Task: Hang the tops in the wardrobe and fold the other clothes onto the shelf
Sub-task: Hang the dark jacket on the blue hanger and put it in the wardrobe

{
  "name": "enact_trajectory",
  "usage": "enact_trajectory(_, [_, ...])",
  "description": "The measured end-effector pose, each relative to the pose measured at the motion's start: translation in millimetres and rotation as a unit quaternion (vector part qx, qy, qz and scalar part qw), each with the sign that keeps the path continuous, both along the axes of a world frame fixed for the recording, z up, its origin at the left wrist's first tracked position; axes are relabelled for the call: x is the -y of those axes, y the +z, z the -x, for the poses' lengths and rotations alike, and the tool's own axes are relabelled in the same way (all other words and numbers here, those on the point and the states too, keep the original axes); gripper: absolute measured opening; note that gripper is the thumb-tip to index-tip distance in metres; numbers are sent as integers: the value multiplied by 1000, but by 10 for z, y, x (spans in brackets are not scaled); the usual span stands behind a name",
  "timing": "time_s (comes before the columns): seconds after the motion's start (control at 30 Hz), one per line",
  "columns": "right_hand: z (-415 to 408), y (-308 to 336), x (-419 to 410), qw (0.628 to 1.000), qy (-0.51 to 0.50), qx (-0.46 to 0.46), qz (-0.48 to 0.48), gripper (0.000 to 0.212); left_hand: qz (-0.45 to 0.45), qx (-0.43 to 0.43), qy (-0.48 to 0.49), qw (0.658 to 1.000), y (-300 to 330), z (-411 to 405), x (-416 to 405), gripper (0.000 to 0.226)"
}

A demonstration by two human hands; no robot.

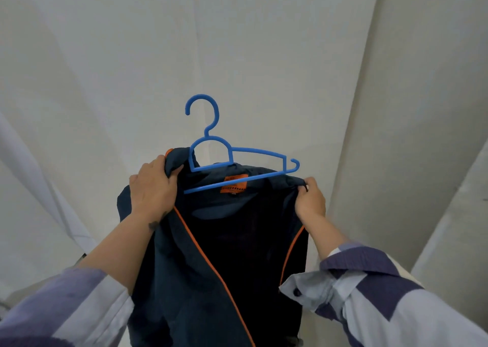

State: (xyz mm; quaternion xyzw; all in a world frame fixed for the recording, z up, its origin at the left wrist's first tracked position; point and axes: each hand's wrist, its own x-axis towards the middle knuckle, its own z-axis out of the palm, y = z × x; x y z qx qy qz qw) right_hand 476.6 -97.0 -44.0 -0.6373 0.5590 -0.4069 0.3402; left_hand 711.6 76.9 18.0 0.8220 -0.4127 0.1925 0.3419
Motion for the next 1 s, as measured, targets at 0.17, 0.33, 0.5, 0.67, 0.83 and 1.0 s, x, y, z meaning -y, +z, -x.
enact_trajectory(0.17, [400, 377, -271, 994, -46, 94, 29, 15, 35, -8, -88, 995, 165, 141, 39, 19])
enact_trajectory(0.33, [1127, 700, -607, 981, -134, 87, 108, 16, 49, -3, -203, 978, 267, 504, 138, 25])
enact_trajectory(0.5, [1982, 1018, -989, 963, -192, 69, 177, 15, 27, 69, -296, 952, 402, 1038, 239, 26])
enact_trajectory(0.67, [2761, 1338, -1332, 945, -229, 9, 232, 12, 16, 135, -266, 954, 559, 1864, 390, 20])
enact_trajectory(0.83, [3442, 1587, -1724, 938, -262, 14, 229, 13, 27, 93, -263, 960, 713, 2879, 430, 22])
enact_trajectory(1.0, [3776, 1598, -1997, 947, -223, 96, 208, 14, 65, -30, -298, 952, 818, 3768, 390, 23])
